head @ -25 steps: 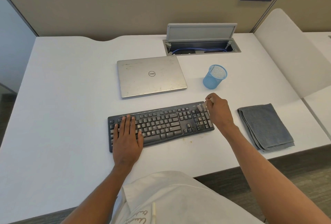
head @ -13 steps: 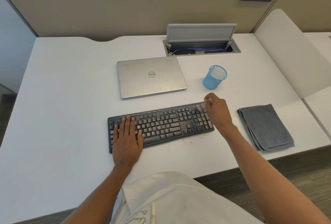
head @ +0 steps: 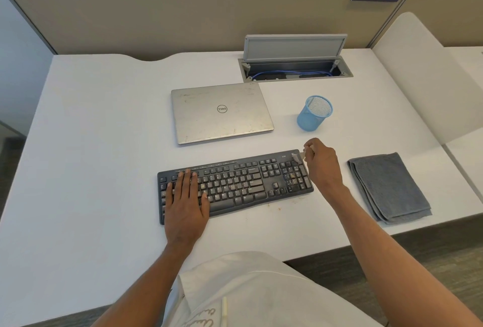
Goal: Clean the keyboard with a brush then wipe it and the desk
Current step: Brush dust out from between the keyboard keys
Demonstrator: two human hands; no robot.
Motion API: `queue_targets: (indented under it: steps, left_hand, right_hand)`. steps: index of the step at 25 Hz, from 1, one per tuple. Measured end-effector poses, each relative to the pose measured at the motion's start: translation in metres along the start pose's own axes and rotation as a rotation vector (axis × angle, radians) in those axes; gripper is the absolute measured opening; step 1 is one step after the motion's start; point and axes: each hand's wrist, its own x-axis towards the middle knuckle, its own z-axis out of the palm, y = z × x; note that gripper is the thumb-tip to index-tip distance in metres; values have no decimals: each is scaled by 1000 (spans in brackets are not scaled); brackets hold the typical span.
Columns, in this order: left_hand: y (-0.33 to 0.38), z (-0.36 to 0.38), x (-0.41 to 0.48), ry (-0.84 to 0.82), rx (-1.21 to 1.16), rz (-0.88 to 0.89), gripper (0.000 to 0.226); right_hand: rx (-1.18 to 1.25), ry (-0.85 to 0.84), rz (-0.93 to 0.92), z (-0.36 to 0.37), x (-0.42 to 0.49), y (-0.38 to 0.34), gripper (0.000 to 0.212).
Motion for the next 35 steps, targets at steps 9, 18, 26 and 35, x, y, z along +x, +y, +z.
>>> queue_targets:
  steps: [9, 18, 26, 35]
  left_hand:
    - [0, 0, 0, -14, 5, -2, 63]
    - [0, 0, 0, -20, -2, -1, 63]
    - [0, 0, 0, -22, -11, -5, 63]
    - [-1, 1, 0, -23, -1, -6, 63]
  right_hand:
    - [21, 22, -1, -5, 2, -1, 15]
    - [-19, -7, 29, -7, 4, -2, 15]
    - [-60, -39, 45, -6, 2, 0, 15]
    - [-63, -72, 66, -6, 1, 3, 16]
